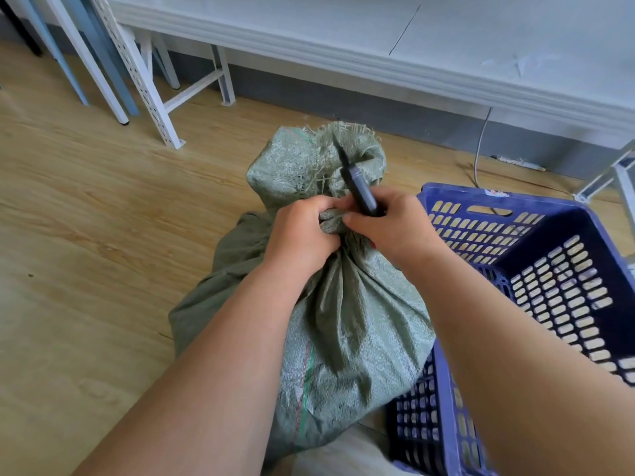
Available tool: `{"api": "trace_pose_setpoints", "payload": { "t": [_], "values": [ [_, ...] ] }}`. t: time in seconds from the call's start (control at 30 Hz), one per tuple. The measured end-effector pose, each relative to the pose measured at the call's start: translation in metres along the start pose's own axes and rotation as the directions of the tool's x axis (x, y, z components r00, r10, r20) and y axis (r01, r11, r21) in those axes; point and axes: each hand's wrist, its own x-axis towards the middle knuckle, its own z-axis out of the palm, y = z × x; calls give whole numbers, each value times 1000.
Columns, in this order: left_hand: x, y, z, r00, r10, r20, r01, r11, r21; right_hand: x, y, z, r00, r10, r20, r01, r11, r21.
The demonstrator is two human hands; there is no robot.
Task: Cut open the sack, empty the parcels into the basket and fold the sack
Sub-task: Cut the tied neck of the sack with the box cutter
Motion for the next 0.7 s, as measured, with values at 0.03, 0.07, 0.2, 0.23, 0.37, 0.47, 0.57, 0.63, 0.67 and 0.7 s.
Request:
{"api": "trace_pose_setpoints", "payload": {
  "t": [0.03, 0.07, 0.2, 0.23, 0.37, 0.47, 0.57, 0.63, 0.67, 0.7],
  "values": [
    [0, 0, 0, 1000, -1, 0, 1, 1000, 0, 1, 1, 0, 1000, 4, 23, -3, 1000, -30],
    [1, -1, -1, 1000, -5, 1, 5, 1000, 4, 1, 2, -1, 999, 10, 41, -9, 999, -43],
    [3, 0, -1, 1000, -10, 2, 10, 1000, 17, 5, 3, -2, 999, 6, 32, -4, 998, -62],
    [3, 0, -2, 1000, -16, 0, 16, 1000, 14, 5, 3, -1, 1000, -5, 18, 7, 997, -81],
    [3, 2, -3, 1000, -22, 19, 22, 999, 29, 2, 8, -1, 1000, 19, -19, -19, 999, -39],
    [3, 4, -4, 999, 2, 32, -3, 999, 49, 3, 7, -7, 997, 42, 59, -39, 998, -46],
    [2, 6, -6, 999, 12, 31, -13, 999, 42, 6, 3, -11, 993, 19, 119, -8, 996, -88],
    [1, 6, -6, 999, 8, 34, -8, 1000, 20, 8, 2, -12, 987, 18, 161, -1, 995, -103],
    [1, 6, -6, 999, 3, 35, -4, 1000, 13, 8, 2, -12, 982, 18, 188, 2, 994, -106],
    [1, 5, -6, 999, 0, 35, -1, 1000, 11, 9, 1, -13, 976, 16, 216, 8, 994, -108]
  ]
}}
